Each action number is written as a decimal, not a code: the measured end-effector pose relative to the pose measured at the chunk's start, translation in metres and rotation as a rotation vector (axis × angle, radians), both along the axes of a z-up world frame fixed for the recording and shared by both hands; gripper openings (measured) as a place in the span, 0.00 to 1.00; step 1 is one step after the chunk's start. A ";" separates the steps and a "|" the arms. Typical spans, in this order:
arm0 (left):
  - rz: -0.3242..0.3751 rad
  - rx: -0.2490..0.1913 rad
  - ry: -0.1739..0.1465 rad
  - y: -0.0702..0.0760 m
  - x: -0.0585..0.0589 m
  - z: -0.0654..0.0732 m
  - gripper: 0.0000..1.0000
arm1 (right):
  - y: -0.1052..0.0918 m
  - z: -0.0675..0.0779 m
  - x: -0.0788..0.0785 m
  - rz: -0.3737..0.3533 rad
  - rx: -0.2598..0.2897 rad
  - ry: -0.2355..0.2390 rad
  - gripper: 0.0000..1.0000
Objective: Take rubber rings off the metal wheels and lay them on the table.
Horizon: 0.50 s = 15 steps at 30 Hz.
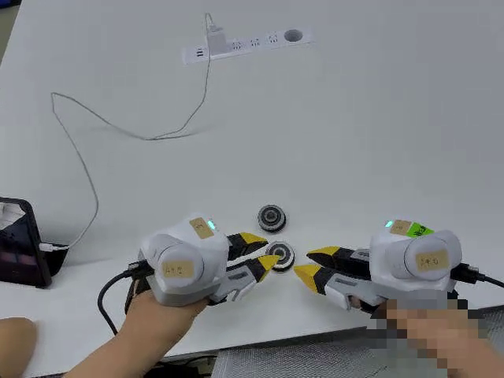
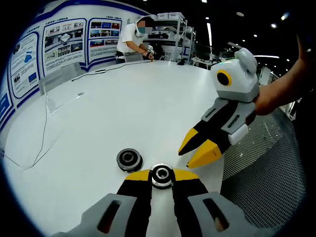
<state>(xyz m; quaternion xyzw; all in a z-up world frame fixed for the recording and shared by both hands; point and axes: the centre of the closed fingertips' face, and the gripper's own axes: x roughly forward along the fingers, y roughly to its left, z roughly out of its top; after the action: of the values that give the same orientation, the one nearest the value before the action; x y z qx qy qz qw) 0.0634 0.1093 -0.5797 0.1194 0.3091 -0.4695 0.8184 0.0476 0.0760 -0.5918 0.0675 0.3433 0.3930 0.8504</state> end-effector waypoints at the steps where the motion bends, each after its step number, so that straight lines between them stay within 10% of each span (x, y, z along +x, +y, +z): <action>1: -0.004 0.007 -0.001 0.000 0.000 -0.001 0.17 | 0.000 0.000 0.000 -0.002 0.001 0.002 0.19; 15: -0.075 0.068 -0.003 -0.011 0.001 -0.014 0.16 | -0.001 -0.004 0.003 -0.022 0.027 0.022 0.19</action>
<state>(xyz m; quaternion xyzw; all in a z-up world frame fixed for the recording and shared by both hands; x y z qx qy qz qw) 0.0645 0.0980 -0.5934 0.1596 0.3189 -0.4886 0.7963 0.0504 0.0748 -0.5960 0.0871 0.3466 0.3877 0.8497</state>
